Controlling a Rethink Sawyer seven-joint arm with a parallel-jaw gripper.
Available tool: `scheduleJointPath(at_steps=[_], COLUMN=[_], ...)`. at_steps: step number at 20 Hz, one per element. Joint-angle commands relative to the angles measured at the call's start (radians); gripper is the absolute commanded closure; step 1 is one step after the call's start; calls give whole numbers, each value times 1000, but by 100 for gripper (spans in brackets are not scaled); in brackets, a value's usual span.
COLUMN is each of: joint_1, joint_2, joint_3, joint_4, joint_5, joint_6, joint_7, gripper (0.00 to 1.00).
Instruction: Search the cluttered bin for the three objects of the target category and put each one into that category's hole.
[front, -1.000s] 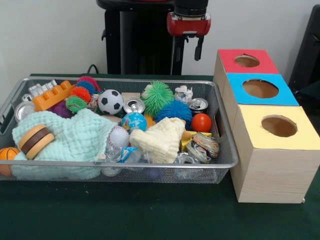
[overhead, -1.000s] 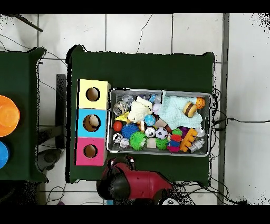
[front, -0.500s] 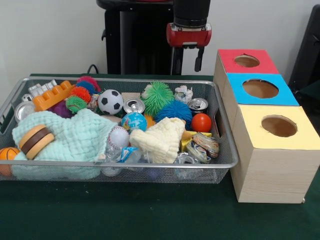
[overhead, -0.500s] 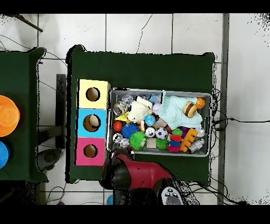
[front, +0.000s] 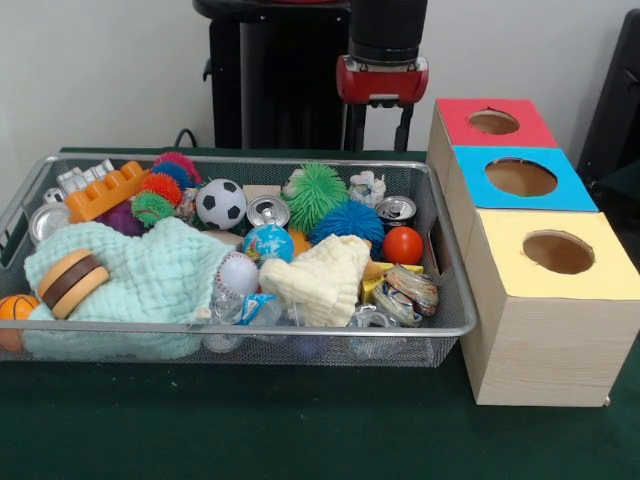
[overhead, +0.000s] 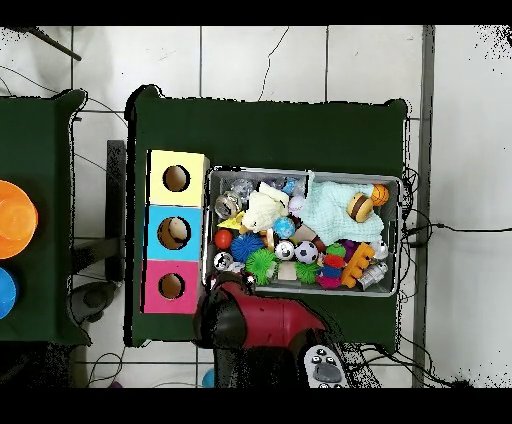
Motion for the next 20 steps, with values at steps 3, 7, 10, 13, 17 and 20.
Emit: scheduleJointPath(at_steps=[3, 7, 10, 13, 17, 20], joint_1=[0, 65, 126, 116, 159, 183], joint_2=[-68, -123, -137, -115, -69, -15], joint_3=[98, 87, 62, 87, 49, 18], joint_4=[-29, 31, 22, 3, -83, -171], joint_5=[79, 101, 122, 109, 134, 160], joint_6=[-31, -74, -45, -61, -20, 5], joint_7=[224, 270, 266, 235, 213, 203], gripper=[0, 0, 0, 0, 0, 0])
